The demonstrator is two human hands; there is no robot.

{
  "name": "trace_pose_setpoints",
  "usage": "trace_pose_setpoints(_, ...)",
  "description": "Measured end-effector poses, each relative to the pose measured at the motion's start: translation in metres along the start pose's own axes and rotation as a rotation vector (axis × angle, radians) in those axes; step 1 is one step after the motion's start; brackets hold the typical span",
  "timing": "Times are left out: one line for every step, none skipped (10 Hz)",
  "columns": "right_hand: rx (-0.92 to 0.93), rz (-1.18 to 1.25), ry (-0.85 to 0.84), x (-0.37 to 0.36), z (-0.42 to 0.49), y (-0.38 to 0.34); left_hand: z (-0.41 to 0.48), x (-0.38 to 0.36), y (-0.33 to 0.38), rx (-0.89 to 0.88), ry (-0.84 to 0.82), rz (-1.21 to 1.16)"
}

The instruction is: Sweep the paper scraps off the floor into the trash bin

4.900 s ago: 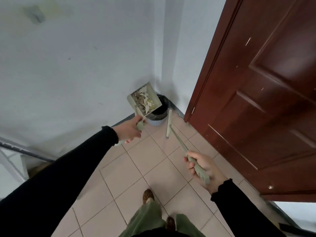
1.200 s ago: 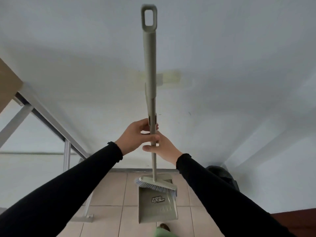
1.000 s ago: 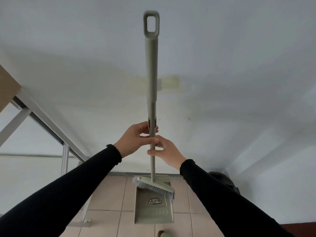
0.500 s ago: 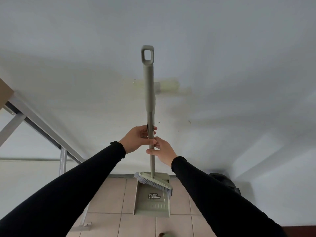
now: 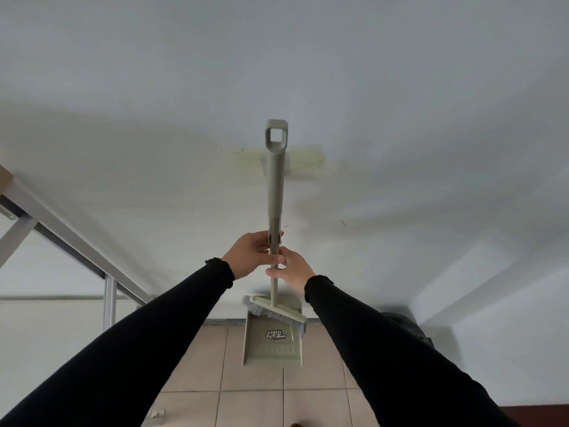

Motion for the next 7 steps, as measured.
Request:
trace_pose_setpoints(-0.004,-0.051,-0.002,0.000,0.007,0.002,0.002,0.000,-0.002,0.004,-0.005,0.019)
trace_pose_setpoints(-0.017,-0.053,0.003,0.000,0.009,0.006,0.003,0.001,-0.004,0.001,-0.016,0.016)
trace_pose_setpoints(-0.031,-0.056,0.012,-0.001,0.007,0.007,0.001,0.001,-0.005,-0.001,-0.012,0.062)
trace_pose_setpoints(-0.046,-0.063,0.025,-0.001,0.005,0.008,0.002,0.003,-0.010,-0.005,-0.004,0.116)
trace_pose_setpoints(-0.088,-0.053,0.037,0.001,0.000,0.012,-0.001,0.005,-0.016,0.009,-0.010,0.167)
trace_pose_setpoints(-0.090,-0.064,0.033,0.005,-0.004,0.013,-0.003,0.008,-0.015,0.029,0.008,0.205)
trace_pose_setpoints(-0.074,-0.062,0.021,0.011,-0.007,0.015,-0.005,0.009,-0.016,0.040,0.013,0.233)
Point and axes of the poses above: each hand's wrist, its own z-axis towards the middle knuckle, its own x-axis out of the back of the hand, y = z × x, the point moved 3 cm from there along z, towards the middle knuckle, and after that the axes turned 6 degrees about z, right-handed, at the moved point
